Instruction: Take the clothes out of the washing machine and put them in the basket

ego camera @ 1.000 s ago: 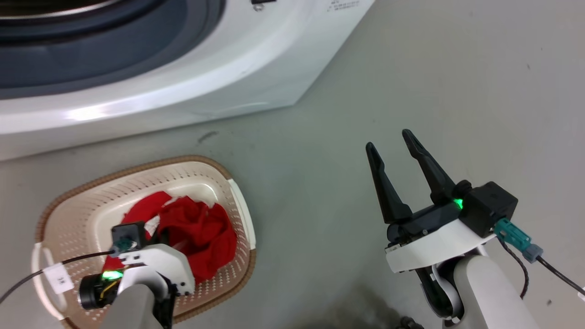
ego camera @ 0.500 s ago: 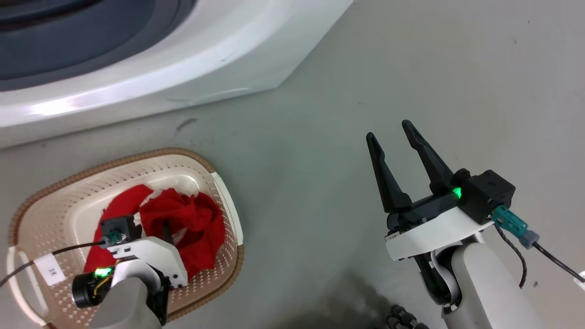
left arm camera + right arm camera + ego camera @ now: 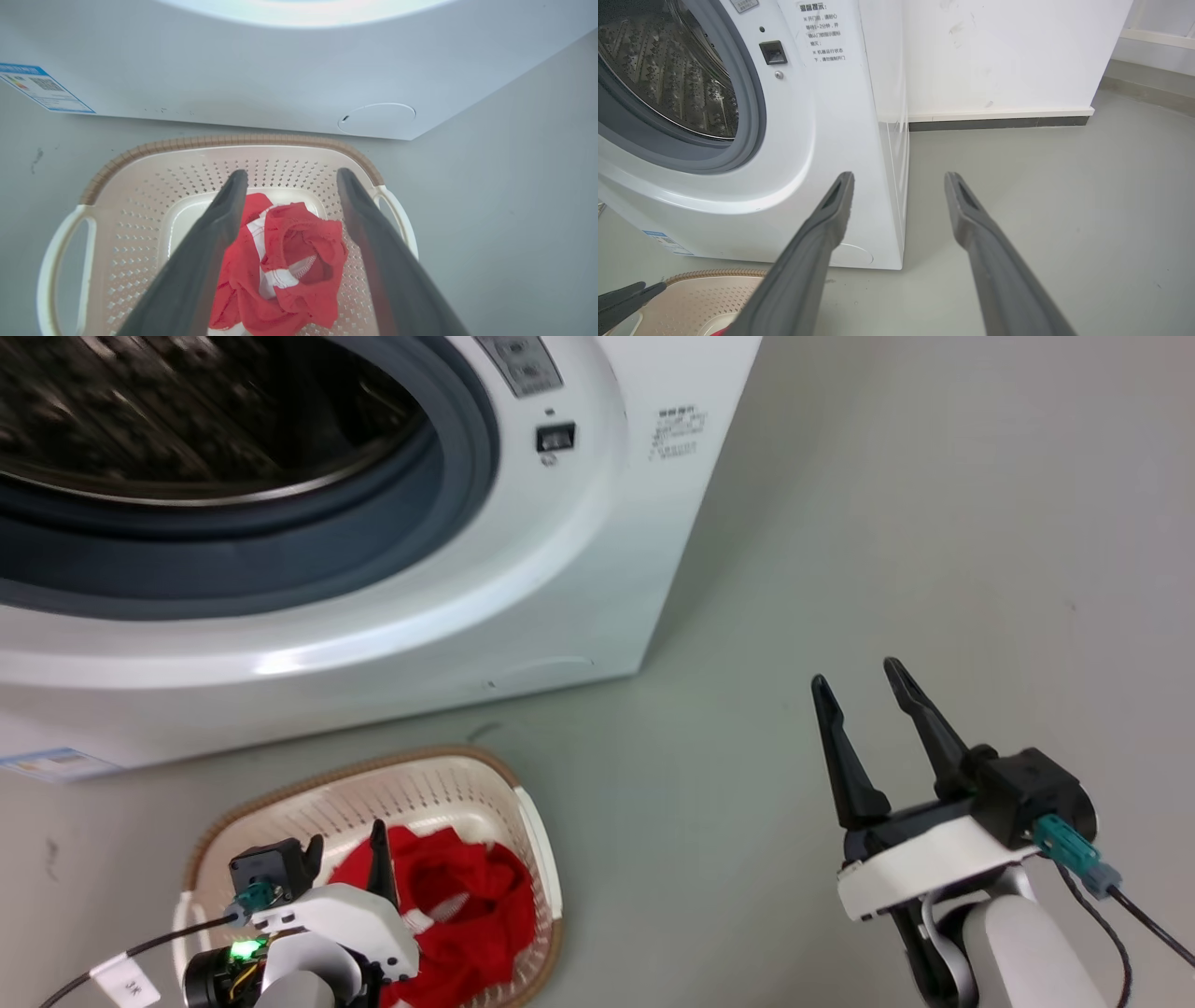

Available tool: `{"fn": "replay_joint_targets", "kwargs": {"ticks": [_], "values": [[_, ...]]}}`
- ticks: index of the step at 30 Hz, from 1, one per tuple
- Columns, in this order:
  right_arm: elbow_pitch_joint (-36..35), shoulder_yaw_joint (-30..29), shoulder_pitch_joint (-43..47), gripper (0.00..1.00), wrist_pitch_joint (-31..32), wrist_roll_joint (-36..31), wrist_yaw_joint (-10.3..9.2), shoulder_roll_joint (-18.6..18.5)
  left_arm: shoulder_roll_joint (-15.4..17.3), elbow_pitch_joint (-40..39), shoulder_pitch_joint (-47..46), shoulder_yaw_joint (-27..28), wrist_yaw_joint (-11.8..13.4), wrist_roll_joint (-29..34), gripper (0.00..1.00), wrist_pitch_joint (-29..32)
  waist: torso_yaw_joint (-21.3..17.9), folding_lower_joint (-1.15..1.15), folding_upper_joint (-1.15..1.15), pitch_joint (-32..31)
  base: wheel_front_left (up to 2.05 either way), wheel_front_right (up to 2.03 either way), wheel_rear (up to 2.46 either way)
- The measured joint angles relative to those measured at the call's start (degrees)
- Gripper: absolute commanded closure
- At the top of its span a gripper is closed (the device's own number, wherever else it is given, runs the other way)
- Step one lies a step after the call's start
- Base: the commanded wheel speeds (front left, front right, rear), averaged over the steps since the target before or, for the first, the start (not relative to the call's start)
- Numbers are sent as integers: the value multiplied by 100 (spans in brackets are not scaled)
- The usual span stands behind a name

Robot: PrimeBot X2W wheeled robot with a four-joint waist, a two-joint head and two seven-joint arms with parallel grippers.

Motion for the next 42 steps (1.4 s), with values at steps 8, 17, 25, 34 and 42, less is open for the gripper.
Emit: {"fn": "replay_joint_targets", "kwargs": {"ticks": [8,17,25,34,42], "values": [[-268,-334,417,0,224,-180,0,-1,-98,-1617,540,243,18,163,0,0,333,-1,0,-841,0,0,0],[-503,-510,704,0,412,-313,0,-1,-110,-3125,844,-66,192,636,0,0,611,-1,0,-1369,0,0,0],[-690,-627,953,0,527,-443,0,-1,-112,-3936,1346,-193,234,1017,0,0,702,-1,0,-1759,0,0,0],[-882,-694,1283,0,719,-578,0,-2,-111,-4302,1970,-415,327,1047,0,0,912,-1,0,-2111,0,0,0],[-959,-661,1391,0,799,-584,0,-2,-111,-4322,2111,-498,419,993,0,0,979,0,0,-2175,0,0,0]]}}
